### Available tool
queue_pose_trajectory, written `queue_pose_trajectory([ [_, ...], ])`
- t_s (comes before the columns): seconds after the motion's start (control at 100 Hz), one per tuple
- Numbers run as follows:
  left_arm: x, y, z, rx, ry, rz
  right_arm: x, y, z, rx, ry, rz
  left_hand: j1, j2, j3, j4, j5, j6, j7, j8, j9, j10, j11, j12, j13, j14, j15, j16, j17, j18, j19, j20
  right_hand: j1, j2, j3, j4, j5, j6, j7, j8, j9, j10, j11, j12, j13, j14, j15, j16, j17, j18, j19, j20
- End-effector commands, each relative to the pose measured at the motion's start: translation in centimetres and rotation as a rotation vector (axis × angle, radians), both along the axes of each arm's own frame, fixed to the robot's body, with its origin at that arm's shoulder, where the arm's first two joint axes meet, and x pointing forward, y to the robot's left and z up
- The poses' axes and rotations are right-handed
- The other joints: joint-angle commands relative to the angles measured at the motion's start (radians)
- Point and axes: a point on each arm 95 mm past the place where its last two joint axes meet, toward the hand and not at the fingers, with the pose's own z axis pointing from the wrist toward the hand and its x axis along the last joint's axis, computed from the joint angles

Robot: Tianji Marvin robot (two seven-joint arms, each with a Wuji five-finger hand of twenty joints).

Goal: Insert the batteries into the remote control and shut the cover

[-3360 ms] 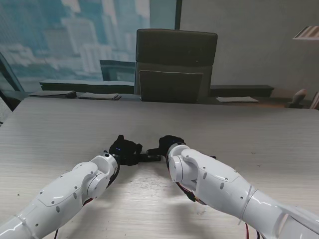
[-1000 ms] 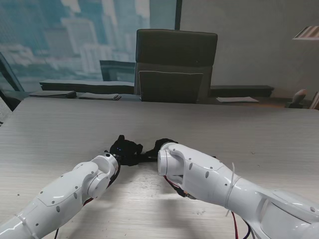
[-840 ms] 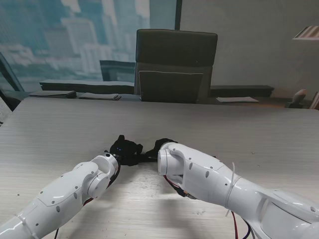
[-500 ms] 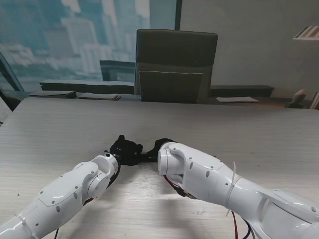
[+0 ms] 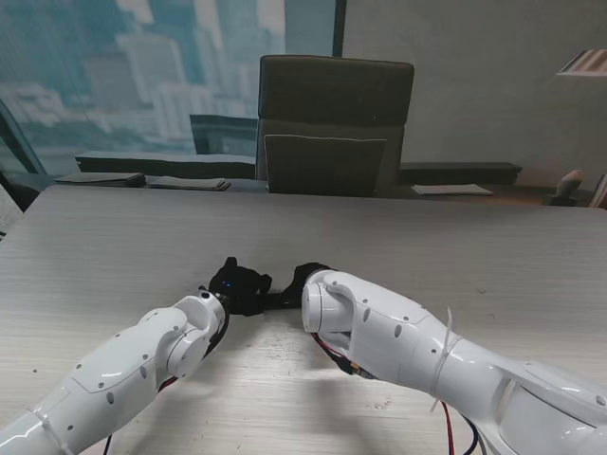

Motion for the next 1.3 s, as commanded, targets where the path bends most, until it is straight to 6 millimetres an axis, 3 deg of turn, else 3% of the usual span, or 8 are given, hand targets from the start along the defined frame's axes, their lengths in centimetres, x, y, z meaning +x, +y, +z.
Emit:
queue_pose_trajectory([
  [0.0,-1.3,0.2,-2.1,0.028,0.071,-0.001,-1.3,0.1,-1.6,-0.007,0.052,0.017,0.052,0.068,0.034,0.048,0.086,-0.124,0.077,0.028,0.043,-0.099,-0.054,-0.039,0.01,0.019,0.014,0.008,-0.003,0.007,0.025,0.015,0.238,-0.112,0.252,0.054,-0.07,-0.094,0.046,-0.061,0.002,0.024,-0.001,-0.007,0.006,-0.016,-0.008,-0.016,-0.005,0.003,0.017,-0.004],
  [0.2,-1.3,0.1,-2.1,0.028,0.071,-0.002,-1.2,0.1,-1.9,-0.012,0.043,0.013,0.052,0.068,0.034,0.048,0.086,-0.124,0.078,0.029,0.042,-0.101,-0.054,-0.039,0.011,0.018,0.014,0.008,-0.002,0.007,0.026,0.015,0.293,-0.182,0.338,0.055,-0.097,-0.099,0.126,-0.098,0.018,0.017,0.002,-0.011,0.022,-0.017,-0.007,-0.017,0.005,0.0,0.022,-0.005],
  [0.42,-1.3,0.2,-2.1,0.029,0.072,-0.001,-1.3,-0.1,-2.3,-0.023,0.034,-0.009,0.053,0.067,0.035,0.048,0.086,-0.123,0.077,0.028,0.042,-0.1,-0.054,-0.039,0.01,0.018,0.014,0.008,-0.002,0.007,0.025,0.015,0.306,-0.207,0.372,0.065,-0.093,-0.096,0.159,-0.095,0.04,0.016,0.006,-0.012,0.041,-0.013,0.0,-0.018,0.019,0.008,0.027,-0.005],
  [0.52,-1.3,0.2,-2.1,0.029,0.072,-0.001,-1.3,-0.3,-2.4,-0.012,0.036,-0.032,0.053,0.066,0.035,0.048,0.086,-0.124,0.077,0.029,0.043,-0.1,-0.053,-0.039,0.011,0.019,0.014,0.008,-0.002,0.007,0.025,0.015,0.294,-0.19,0.372,0.061,-0.091,-0.096,0.16,-0.099,0.038,0.015,0.005,-0.013,0.038,-0.011,-0.002,-0.02,0.015,0.011,0.025,-0.006],
  [0.71,-1.3,0.1,-2.1,0.03,0.072,-0.002,-1.3,-0.5,-2.6,0.014,0.052,-0.068,0.054,0.066,0.036,0.047,0.086,-0.124,0.078,0.029,0.043,-0.101,-0.054,-0.038,0.012,0.018,0.014,0.008,-0.002,0.007,0.025,0.015,0.247,-0.056,0.303,0.066,-0.074,-0.094,0.111,-0.078,0.023,0.025,0.007,-0.012,0.022,-0.003,0.0,-0.019,-0.003,0.018,0.021,-0.005],
  [1.29,-1.3,0.1,-2.1,0.031,0.069,-0.004,-1.1,-1.1,-3.5,-0.081,0.085,-0.125,0.054,0.065,0.037,0.047,0.086,-0.125,0.078,0.029,0.044,-0.102,-0.054,-0.037,0.012,0.019,0.014,0.007,-0.002,0.008,0.025,0.015,0.279,-0.107,0.367,0.1,-0.049,-0.07,0.153,-0.034,0.085,0.019,0.018,-0.016,0.093,0.002,0.009,-0.028,0.063,0.052,0.032,-0.006],
])
